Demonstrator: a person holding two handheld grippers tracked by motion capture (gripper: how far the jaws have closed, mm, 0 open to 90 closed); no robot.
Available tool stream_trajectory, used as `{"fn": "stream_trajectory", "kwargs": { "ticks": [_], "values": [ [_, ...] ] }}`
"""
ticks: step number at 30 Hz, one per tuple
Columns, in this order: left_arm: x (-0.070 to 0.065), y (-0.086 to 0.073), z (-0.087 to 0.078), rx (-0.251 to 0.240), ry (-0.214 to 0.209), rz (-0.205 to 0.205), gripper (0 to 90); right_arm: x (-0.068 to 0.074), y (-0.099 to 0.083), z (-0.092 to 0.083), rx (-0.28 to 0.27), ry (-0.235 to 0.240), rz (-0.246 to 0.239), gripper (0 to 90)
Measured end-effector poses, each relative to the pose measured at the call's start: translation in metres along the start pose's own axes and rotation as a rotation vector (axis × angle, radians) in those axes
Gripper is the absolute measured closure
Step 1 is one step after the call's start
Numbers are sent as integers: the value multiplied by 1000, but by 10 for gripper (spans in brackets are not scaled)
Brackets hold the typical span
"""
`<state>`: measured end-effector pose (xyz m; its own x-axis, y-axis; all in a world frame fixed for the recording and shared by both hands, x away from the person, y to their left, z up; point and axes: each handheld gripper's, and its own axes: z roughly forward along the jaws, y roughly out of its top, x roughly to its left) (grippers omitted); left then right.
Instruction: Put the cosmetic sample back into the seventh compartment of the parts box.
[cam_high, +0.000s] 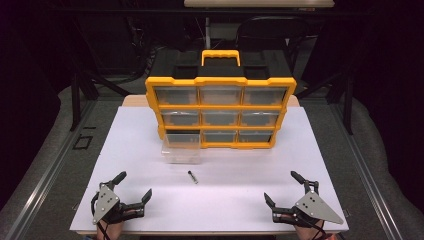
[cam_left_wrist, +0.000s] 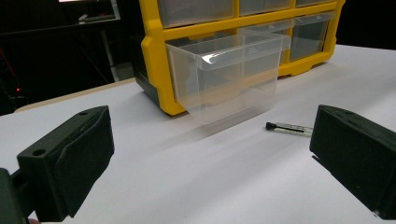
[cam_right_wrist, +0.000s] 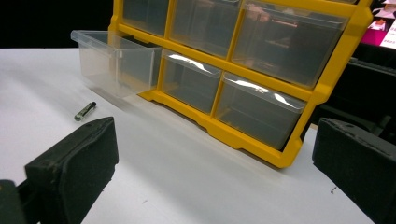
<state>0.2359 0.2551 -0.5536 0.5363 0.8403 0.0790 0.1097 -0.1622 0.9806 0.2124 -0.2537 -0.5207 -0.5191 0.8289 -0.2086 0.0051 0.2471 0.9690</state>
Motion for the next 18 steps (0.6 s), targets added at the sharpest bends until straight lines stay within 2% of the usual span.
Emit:
{"fn": "stream_trajectory", "kwargs": {
  "ticks": [3, 8, 16, 17, 18],
  "values": [
    [0, 0, -1, 1, 6, -5, 0, 2, 0, 3, 8, 5, -6, 0],
    [1, -1, -3, 3, 20, -8, 0, 11, 2, 16, 50, 39, -7, 0],
    [3, -1, -2, 9, 16, -12, 0, 13, 3, 18, 56, 43, -6, 0],
    [3, -1, -2, 9, 16, -12, 0, 24, 7, 30, 94, 60, -2, 0],
    [3, -1, -2, 9, 12, -12, 0, 27, 8, 36, 117, 78, 1, 0]
  ]
}}
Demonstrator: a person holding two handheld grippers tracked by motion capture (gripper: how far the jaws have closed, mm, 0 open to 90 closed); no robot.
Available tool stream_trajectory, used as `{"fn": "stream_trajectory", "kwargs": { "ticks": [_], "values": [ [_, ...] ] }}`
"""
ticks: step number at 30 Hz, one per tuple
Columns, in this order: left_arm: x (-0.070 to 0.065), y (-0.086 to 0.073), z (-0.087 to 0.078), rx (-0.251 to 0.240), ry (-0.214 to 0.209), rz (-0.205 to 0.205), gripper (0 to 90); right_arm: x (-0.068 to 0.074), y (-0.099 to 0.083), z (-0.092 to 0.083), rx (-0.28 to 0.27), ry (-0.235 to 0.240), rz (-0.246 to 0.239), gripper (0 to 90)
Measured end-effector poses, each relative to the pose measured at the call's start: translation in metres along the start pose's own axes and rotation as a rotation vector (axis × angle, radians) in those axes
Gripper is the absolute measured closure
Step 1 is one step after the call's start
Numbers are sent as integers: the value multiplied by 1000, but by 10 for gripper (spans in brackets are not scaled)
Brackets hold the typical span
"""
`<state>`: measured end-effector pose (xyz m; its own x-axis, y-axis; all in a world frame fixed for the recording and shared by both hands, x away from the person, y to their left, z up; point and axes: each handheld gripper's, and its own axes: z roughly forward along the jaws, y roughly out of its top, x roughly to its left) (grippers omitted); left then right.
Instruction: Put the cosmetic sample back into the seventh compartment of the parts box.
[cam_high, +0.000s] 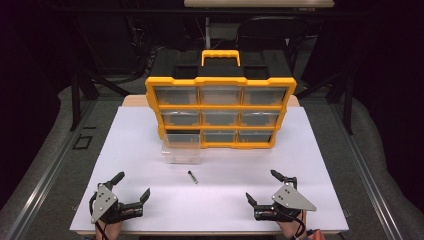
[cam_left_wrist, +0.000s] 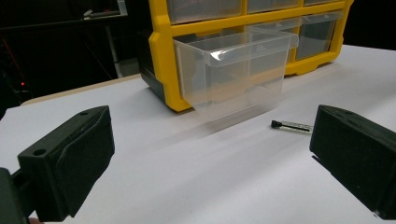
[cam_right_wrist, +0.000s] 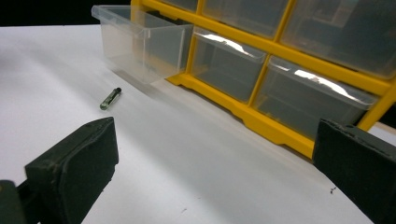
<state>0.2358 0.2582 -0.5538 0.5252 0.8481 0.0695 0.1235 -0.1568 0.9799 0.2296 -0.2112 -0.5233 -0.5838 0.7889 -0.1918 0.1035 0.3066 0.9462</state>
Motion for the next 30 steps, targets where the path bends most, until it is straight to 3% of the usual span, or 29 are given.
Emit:
{"fn": "stream_trajectory", "kwargs": {
  "ticks": [7, 16, 30],
  "values": [
    [-1, 0, 1, 6, -6, 2, 0, 6, 4, 15, 49, 21, 60, 0],
    [0, 0, 1, 6, 5, -2, 0, 22, 12, 36, 102, 69, 74, 0],
    [1, 1, 1, 5, -1, -8, 0, 44, 23, 64, 159, 107, 93, 0]
  ]
}}
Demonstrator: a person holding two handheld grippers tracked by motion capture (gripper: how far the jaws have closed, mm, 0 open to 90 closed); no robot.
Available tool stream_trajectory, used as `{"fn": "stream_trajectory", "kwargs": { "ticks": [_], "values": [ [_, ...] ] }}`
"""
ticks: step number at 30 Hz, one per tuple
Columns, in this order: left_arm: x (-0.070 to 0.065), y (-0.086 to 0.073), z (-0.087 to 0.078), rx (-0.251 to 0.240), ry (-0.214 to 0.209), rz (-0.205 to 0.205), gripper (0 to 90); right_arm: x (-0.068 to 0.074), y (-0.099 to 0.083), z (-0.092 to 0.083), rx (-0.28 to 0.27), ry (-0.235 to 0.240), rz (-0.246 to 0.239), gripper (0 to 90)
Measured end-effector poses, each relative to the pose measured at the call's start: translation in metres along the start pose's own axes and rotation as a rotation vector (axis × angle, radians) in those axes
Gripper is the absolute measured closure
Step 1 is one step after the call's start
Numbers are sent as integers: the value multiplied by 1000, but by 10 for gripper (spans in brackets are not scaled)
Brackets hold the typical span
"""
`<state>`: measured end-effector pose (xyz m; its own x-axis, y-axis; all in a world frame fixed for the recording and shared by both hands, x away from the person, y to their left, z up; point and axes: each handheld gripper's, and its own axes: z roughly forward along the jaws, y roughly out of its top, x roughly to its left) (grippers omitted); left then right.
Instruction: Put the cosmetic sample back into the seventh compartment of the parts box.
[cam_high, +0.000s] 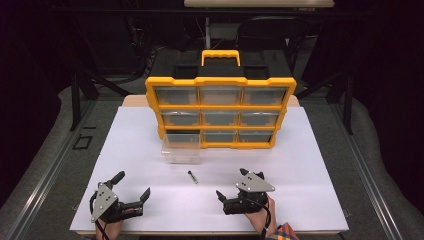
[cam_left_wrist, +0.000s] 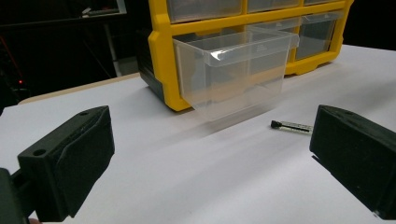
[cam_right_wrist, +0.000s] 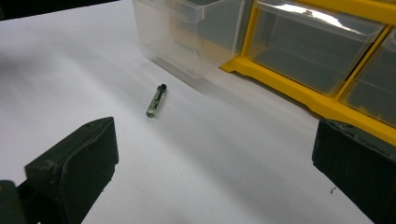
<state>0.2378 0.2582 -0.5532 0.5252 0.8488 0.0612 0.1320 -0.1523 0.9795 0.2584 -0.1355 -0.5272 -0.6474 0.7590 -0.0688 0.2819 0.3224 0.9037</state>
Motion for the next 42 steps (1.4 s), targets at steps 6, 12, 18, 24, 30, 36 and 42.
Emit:
{"fn": "stream_trajectory", "kwargs": {
  "ticks": [6, 12, 18, 24, 30, 36, 42],
  "values": [
    [-1, 1, 2, -2, -6, 3, 0, 7, 2, 12, 34, 11, 2, 0],
    [-1, 1, 2, -1, -9, 7, 0, 10, 3, 17, 42, 20, 7, 0],
    [-2, 2, 6, 0, -18, 13, 0, 19, 7, 32, 74, 26, 11, 0],
    [-2, 2, 6, -4, -14, 10, 0, 23, 7, 38, 84, 28, 13, 0],
    [-1, 2, 7, -2, -13, 8, 0, 34, 11, 55, 105, 45, 21, 0],
    [-1, 2, 7, -2, -10, 10, 0, 41, 12, 64, 120, 50, 21, 0],
    [-1, 2, 6, -1, -15, 9, 0, 44, 14, 65, 123, 42, 14, 0]
  ]
}}
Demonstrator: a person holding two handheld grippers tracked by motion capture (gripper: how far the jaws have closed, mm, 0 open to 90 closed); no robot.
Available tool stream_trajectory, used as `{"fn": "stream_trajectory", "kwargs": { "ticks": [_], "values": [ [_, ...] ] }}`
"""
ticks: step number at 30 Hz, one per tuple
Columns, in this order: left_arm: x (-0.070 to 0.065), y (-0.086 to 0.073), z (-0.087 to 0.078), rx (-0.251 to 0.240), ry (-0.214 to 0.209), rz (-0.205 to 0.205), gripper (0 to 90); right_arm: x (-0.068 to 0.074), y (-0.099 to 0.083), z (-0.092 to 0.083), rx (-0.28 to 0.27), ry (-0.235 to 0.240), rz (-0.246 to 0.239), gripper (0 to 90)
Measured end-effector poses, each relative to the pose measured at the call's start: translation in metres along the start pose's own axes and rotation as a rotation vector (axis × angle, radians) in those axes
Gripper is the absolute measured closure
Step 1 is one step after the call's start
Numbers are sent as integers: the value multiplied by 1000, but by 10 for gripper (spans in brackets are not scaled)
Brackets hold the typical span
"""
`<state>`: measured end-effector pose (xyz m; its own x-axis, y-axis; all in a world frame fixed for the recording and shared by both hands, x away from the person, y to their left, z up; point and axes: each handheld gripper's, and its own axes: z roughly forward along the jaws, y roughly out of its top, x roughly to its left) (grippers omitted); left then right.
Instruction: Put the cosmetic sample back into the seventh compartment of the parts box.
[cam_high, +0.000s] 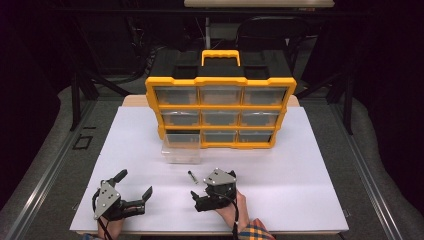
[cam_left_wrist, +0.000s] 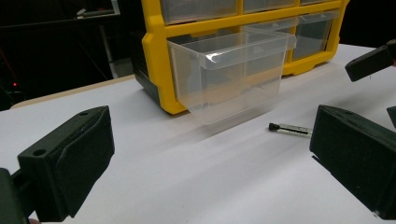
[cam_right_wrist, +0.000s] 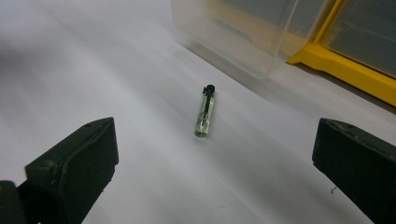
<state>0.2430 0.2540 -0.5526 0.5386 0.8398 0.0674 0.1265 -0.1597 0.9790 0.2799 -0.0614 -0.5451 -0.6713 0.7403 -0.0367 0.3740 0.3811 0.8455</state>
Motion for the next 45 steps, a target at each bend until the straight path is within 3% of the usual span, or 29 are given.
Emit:
{"fn": "stream_trajectory", "kwargs": {
  "ticks": [7, 18, 21, 31, 34, 45],
  "values": [
    [0, 0, 0, -2, 6, 2, 0, 9, 5, 12, 0, -16, 5, 28],
    [1, 0, 0, 1, -3, -3, 0, 16, 13, 29, 7, -60, 22, 181],
    [1, 0, 0, -1, -5, -1, 0, 14, 17, 35, 18, -67, 38, 305],
    [1, 1, 0, -6, -6, -2, 0, 11, 18, 56, 72, -81, 63, 541],
    [1, 1, 0, -7, -7, -2, 0, 10, 18, 60, 83, -76, 81, 595],
    [1, 0, 0, -7, -8, -2, 0, 12, 17, 70, 123, -74, 68, 717]
  ]
}}
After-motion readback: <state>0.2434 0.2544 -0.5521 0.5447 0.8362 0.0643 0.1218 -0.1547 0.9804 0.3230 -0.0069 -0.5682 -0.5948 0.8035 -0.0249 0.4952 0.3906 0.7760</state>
